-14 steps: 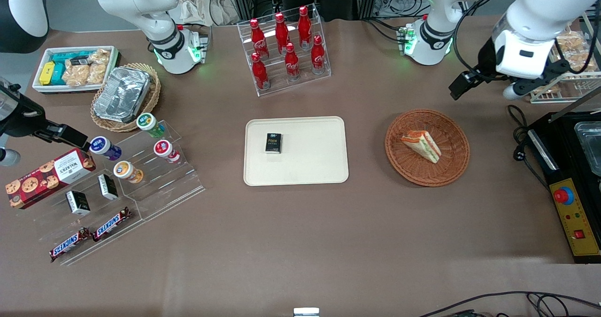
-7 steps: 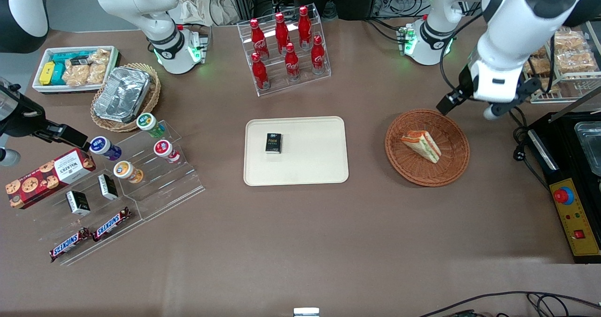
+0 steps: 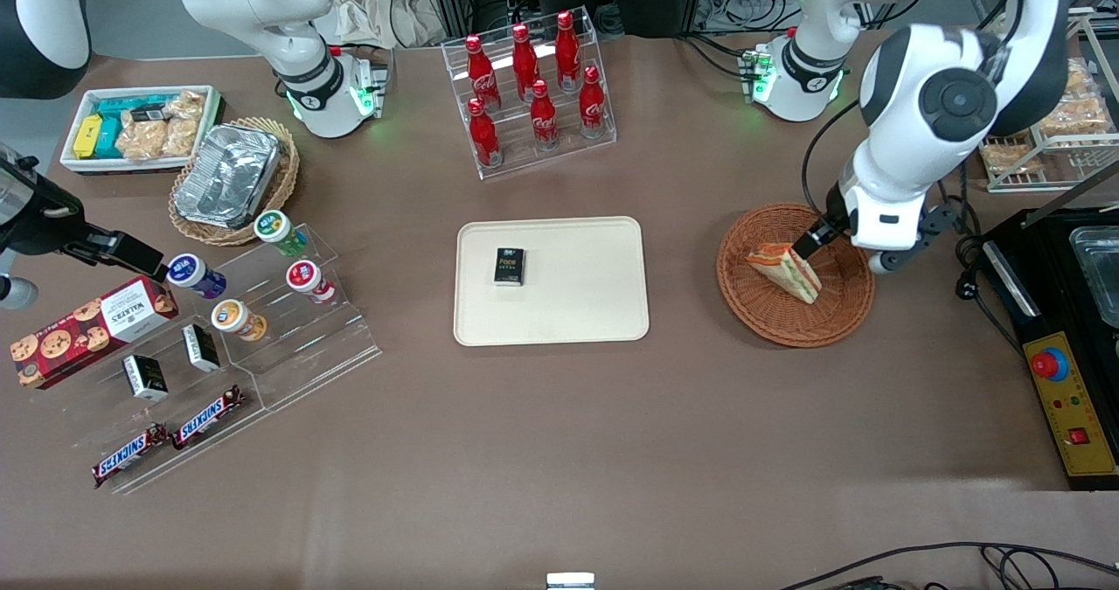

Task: Place sandwich from basket to tray
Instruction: 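Lower the open left gripper over the wrapped sandwich in the basket, then close the left gripper on the wrapped sandwich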

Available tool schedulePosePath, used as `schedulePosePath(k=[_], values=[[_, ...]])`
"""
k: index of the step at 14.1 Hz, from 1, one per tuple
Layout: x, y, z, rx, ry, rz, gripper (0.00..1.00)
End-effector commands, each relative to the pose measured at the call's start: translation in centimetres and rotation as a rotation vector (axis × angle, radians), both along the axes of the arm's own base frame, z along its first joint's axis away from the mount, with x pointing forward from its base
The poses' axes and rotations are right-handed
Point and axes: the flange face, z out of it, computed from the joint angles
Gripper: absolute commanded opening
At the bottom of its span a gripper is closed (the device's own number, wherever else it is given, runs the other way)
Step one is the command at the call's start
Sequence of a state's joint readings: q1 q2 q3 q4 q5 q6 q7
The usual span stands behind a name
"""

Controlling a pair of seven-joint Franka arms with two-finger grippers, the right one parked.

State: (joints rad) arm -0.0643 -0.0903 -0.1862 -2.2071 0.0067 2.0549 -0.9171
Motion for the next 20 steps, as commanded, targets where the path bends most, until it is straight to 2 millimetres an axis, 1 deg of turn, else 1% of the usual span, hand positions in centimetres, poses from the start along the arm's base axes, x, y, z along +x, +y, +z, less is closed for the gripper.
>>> schedulePosePath(k=[1, 7, 9, 10, 14, 20], values=[[-0.7, 0.6, -3.4, 0.003, -0.012, 0.055, 1.00], [0.2, -0.7, -9.3, 0.053, 0.004, 0.128, 1.00], [0.0, -0.7, -10.5, 0.053, 0.010, 0.128, 1.00], [-0.4, -0.7, -11.5, 0.051, 0.012, 0.125, 1.00], [-1.6, -0.5, -13.9, 0.046, -0.006, 0.105, 1.00], [-3.1, -0.1, -16.5, 0.050, -0.005, 0.081, 1.00]])
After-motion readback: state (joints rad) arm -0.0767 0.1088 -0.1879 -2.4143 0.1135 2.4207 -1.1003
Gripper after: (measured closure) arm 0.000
